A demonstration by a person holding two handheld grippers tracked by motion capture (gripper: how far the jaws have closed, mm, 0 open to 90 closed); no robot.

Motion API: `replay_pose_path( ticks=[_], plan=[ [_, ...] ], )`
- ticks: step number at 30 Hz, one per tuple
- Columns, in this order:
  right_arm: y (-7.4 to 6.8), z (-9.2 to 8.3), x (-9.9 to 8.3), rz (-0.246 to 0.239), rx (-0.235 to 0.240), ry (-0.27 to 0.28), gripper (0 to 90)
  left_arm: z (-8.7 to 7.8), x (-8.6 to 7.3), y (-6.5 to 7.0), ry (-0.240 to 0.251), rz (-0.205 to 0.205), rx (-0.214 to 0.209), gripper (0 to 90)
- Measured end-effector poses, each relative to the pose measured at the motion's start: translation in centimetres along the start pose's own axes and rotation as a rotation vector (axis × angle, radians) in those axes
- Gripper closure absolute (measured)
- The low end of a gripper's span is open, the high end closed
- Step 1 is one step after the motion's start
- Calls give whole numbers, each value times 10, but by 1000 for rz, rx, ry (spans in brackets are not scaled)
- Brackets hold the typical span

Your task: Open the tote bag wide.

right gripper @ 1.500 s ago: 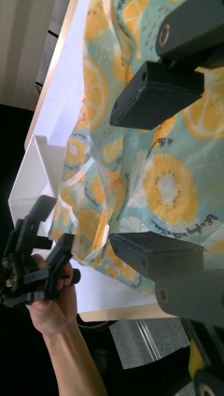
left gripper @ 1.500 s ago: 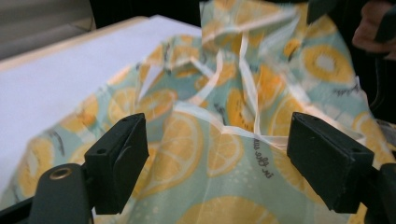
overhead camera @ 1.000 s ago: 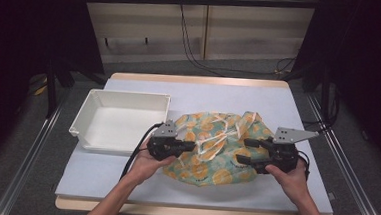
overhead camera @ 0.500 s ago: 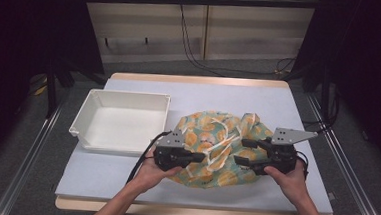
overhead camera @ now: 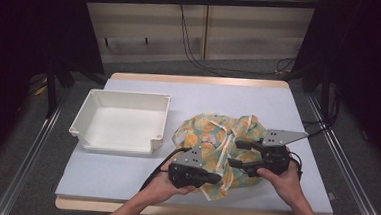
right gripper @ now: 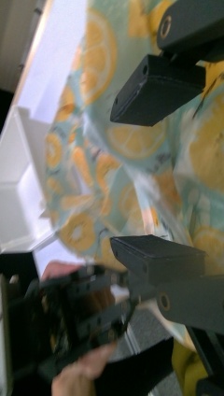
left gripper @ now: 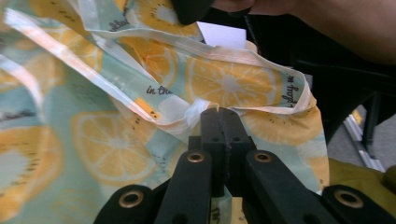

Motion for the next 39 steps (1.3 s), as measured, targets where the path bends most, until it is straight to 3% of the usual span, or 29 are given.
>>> replay_pose_path(
  ticks=[7, 12, 15, 19, 22, 27, 30, 34, 35, 39],
  plan=[
    [11, 16, -16, 48, -40, -73, 294, 11, -3, 6, -30, 11, -20, 900],
    [10, 27, -23, 34, -56, -114, 303, 12, -5, 4, -27, 11, -25, 900],
    [7, 37, -28, 6, -69, -149, 429, 11, -6, 1, -32, 5, -12, 900],
    [5, 44, -33, -5, -67, -170, 716, 6, -8, -5, -6, -23, 0, 878],
    [3, 44, -33, 0, -45, -157, 875, -4, -6, -12, 25, -44, 28, 788],
    [3, 38, -32, 10, -26, -132, 897, -23, 1, -18, 92, -61, 48, 670],
    [5, 30, -32, 23, -20, -107, 898, -39, 6, -27, 149, -91, 92, 637],
    [4, 26, -33, 29, -12, -89, 898, -43, 6, -37, 151, -119, 120, 634],
    [3, 26, -33, 27, -9, -88, 898, -39, 5, -42, 123, -123, 124, 626],
    [0, 24, -32, 21, -4, -86, 898, -30, 2, -49, 89, -138, 125, 563]
  ],
)
Point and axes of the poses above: each handheld gripper's, and its own axes: z roughly forward along the jaws, x roughly out of its top, y roughly to its right, the point moved 3 cm from there along z, roughly forward along the jaws, and after that the axes turned 2 degrees about -z, right-handed, at the moved point
